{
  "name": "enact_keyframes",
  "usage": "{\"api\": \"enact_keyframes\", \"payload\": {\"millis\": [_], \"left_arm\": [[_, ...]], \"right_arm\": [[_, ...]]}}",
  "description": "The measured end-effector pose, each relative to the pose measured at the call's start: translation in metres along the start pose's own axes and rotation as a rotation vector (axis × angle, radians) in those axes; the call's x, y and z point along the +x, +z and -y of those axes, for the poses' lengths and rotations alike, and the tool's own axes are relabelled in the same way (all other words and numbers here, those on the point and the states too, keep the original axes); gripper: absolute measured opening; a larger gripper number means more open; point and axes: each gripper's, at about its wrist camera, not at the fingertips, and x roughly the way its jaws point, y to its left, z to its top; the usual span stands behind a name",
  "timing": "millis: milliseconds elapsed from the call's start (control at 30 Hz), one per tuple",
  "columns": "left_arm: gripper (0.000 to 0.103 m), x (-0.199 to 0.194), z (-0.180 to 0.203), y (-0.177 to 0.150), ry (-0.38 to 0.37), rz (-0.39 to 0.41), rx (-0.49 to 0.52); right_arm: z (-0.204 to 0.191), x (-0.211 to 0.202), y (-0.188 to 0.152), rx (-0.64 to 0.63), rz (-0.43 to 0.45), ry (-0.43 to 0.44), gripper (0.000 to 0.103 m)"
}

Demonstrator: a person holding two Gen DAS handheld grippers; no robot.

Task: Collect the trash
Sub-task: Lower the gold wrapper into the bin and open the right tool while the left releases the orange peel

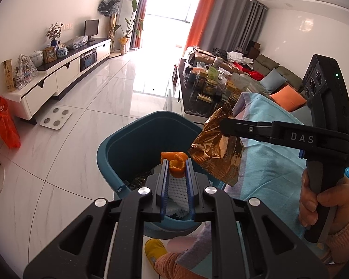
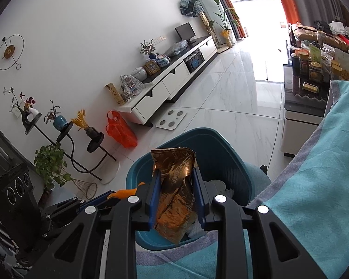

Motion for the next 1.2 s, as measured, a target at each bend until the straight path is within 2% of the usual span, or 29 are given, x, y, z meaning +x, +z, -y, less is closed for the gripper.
{"api": "enact_keyframes", "payload": {"millis": [400,733,867,967,1100,1200], "left_arm": [[0.014,0.018,0.001,-0.001,0.015,-0.023,-0.015],[0.014,0.041,-0.003,-0.001,0.021,-0.060,-0.038],[0.016,0.047,-0.004,-0.001,0.022,-0.065,-0.041],[0.016,0.051,-0.003,-0.001,0.026,-0.068,-0.043],[0.022,0.053,-0.003,-0.001,0.029,-0.062,-0.045],[0.030,0.051,-0.005,-0.001,0.035,-0.050,-0.052]], "right_arm": [[0.001,0.014,0.001,0.025,-0.034,-0.025,0.028],[0.000,0.021,-0.001,0.030,-0.057,-0.048,0.035],[-0.001,0.022,0.001,0.026,-0.059,-0.054,0.042],[0.000,0.023,0.001,0.028,-0.060,-0.056,0.044],[0.001,0.021,0.000,0.029,-0.053,-0.057,0.044],[0.003,0.020,-0.001,0.033,-0.047,-0.059,0.050]]}}
